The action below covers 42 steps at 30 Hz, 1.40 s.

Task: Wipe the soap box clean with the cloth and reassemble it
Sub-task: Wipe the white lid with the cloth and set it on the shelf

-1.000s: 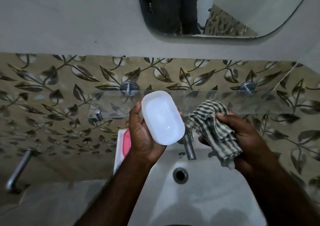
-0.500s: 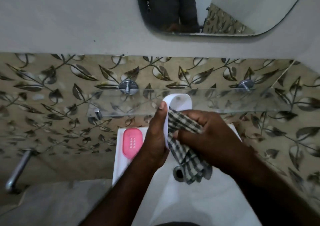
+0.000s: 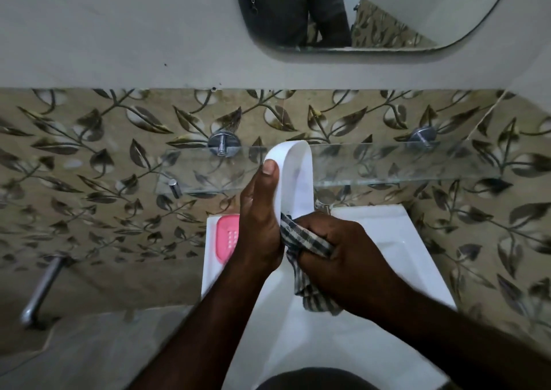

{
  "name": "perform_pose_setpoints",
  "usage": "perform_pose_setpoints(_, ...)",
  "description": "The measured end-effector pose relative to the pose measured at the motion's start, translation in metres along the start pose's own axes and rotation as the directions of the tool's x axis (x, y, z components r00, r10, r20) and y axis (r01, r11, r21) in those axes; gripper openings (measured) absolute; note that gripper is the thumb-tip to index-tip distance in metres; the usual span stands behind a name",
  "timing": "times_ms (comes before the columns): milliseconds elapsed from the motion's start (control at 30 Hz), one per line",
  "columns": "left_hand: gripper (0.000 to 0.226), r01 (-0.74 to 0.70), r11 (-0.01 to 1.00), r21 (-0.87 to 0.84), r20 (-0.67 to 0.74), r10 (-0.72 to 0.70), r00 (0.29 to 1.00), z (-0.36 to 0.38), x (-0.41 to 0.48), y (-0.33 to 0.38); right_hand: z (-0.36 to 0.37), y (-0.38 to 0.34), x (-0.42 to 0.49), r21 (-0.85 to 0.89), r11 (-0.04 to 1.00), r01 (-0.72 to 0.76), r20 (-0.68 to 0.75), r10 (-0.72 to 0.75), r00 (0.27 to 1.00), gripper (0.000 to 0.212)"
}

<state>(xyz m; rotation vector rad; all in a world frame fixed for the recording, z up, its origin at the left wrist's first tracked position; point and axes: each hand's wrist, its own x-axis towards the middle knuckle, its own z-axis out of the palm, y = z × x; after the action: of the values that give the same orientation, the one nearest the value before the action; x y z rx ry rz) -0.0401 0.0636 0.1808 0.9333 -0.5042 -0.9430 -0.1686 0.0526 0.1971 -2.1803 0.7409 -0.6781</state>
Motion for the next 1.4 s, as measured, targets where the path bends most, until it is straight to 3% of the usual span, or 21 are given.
perform_pose_setpoints(67, 0.021, 0.006, 1.000, 0.027, 0.021, -0.007, 1.000, 0.001, 0.000, 0.002, 0.000, 0.010, -0.002, -0.352, 0.927, 0.129, 0.054, -0.118, 0.992, 0.030)
perform_pose_setpoints(100, 0.020, 0.004, 0.999, 0.043, 0.023, -0.005, 1.000, 0.002, 0.000, 0.001, 0.001, 0.016, -0.002, -0.436, 0.887, 0.154, 0.063, -0.141, 0.988, 0.034)
perform_pose_setpoints(167, 0.025, -0.003, 0.999, 0.040, -0.002, 0.003, 1.000, 0.003, -0.001, 0.000, 0.002, 0.016, 0.002, -0.348, 0.932, 0.105, 0.014, -0.107, 0.994, 0.032)
perform_pose_setpoints(233, 0.024, -0.055, 0.998, 0.016, -0.061, 0.056, 0.997, 0.004, 0.000, 0.002, 0.005, 0.006, 0.008, -0.082, 0.997, -0.012, -0.040, 0.009, 0.999, 0.020)
perform_pose_setpoints(300, 0.025, -0.104, 0.995, 0.003, -0.099, 0.104, 0.990, 0.003, 0.002, 0.007, 0.011, -0.002, 0.008, 0.077, 0.997, 0.005, -0.036, -0.002, 0.999, 0.014)
perform_pose_setpoints(400, 0.027, -0.073, 0.997, 0.029, -0.068, 0.075, 0.995, 0.002, 0.005, 0.013, 0.011, 0.008, 0.004, -0.237, 0.958, 0.164, -0.022, -0.174, 0.985, 0.033)
perform_pose_setpoints(500, 0.037, -0.009, 0.998, 0.058, -0.063, 0.013, 0.998, 0.003, 0.004, 0.015, 0.004, 0.025, 0.008, -0.439, 0.885, 0.156, 0.017, -0.165, 0.986, 0.055)
perform_pose_setpoints(533, 0.040, -0.004, 0.998, 0.060, -0.068, 0.008, 0.998, 0.004, 0.003, 0.015, 0.004, 0.024, 0.009, -0.388, 0.909, 0.151, -0.019, -0.172, 0.985, 0.050)
perform_pose_setpoints(600, 0.045, -0.033, 0.997, 0.069, -0.076, 0.039, 0.996, 0.008, 0.001, 0.016, 0.010, 0.012, 0.010, -0.110, 0.990, 0.090, -0.126, -0.104, 0.987, 0.031)
perform_pose_setpoints(667, 0.040, -0.095, 0.992, 0.081, -0.070, 0.100, 0.992, 0.011, 0.001, 0.018, 0.017, 0.002, 0.007, 0.120, 0.992, 0.050, -0.163, -0.030, 0.986, 0.021)
perform_pose_setpoints(767, 0.036, -0.119, 0.990, 0.076, -0.033, 0.122, 0.992, 0.010, 0.001, 0.018, 0.014, 0.010, 0.002, -0.155, 0.975, 0.162, -0.121, -0.182, 0.976, 0.030)
perform_pose_setpoints(833, 0.035, -0.049, 0.998, 0.038, -0.048, 0.050, 0.998, 0.010, 0.001, 0.018, 0.006, 0.027, 0.005, -0.415, 0.877, 0.242, -0.012, -0.271, 0.963, 0.044)
perform_pose_setpoints(867, 0.037, -0.032, 0.999, 0.032, -0.054, 0.034, 0.998, 0.010, 0.001, 0.016, 0.003, 0.032, 0.008, -0.424, 0.874, 0.236, -0.017, -0.268, 0.963, 0.045)
perform_pose_setpoints(900, 0.039, -0.040, 0.998, 0.046, -0.059, 0.043, 0.997, 0.011, 0.001, 0.014, 0.002, 0.032, 0.009, -0.357, 0.911, 0.207, -0.055, -0.242, 0.969, 0.042)
perform_pose_setpoints(967, 0.040, -0.109, 0.988, 0.105, -0.069, 0.117, 0.991, 0.015, -0.001, 0.011, 0.008, 0.019, 0.010, -0.007, 0.996, 0.093, -0.189, -0.093, 0.978, 0.026)
perform_pose_setpoints(1033, 0.038, -0.191, 0.970, 0.150, -0.065, 0.202, 0.977, 0.019, -0.003, 0.011, 0.016, 0.010, 0.007, 0.273, 0.961, 0.044, -0.203, 0.013, 0.979, 0.018)
perform_pose_setpoints(1067, 0.039, -0.207, 0.966, 0.155, -0.056, 0.218, 0.974, 0.020, -0.004, 0.013, 0.018, 0.010, 0.004, 0.255, 0.963, 0.090, -0.217, -0.034, 0.976, 0.017)
perform_pose_setpoints(1133, 0.043, -0.171, 0.976, 0.137, -0.057, 0.180, 0.982, 0.018, -0.001, 0.016, 0.016, 0.019, 0.001, -0.014, 0.981, 0.195, -0.193, -0.195, 0.962, 0.025)
perform_pose_setpoints(1233, 0.055, 0.062, 0.996, 0.056, -0.073, -0.058, 0.996, 0.014, 0.005, 0.020, 0.007, 0.051, 0.006, -0.382, 0.878, 0.290, -0.018, -0.320, 0.947, 0.049)
perform_pose_setpoints(1300, 0.056, 0.170, 0.985, 0.025, -0.022, -0.170, 0.985, 0.013, 0.007, 0.021, -0.001, 0.055, 0.009, -0.394, 0.879, 0.268, 0.011, -0.287, 0.958, 0.048)
perform_pose_setpoints(1400, 0.048, 0.212, 0.976, -0.046, 0.048, -0.210, 0.977, 0.015, 0.007, 0.027, -0.009, 0.048, 0.014, -0.348, 0.892, 0.288, -0.030, -0.317, 0.948, 0.032)
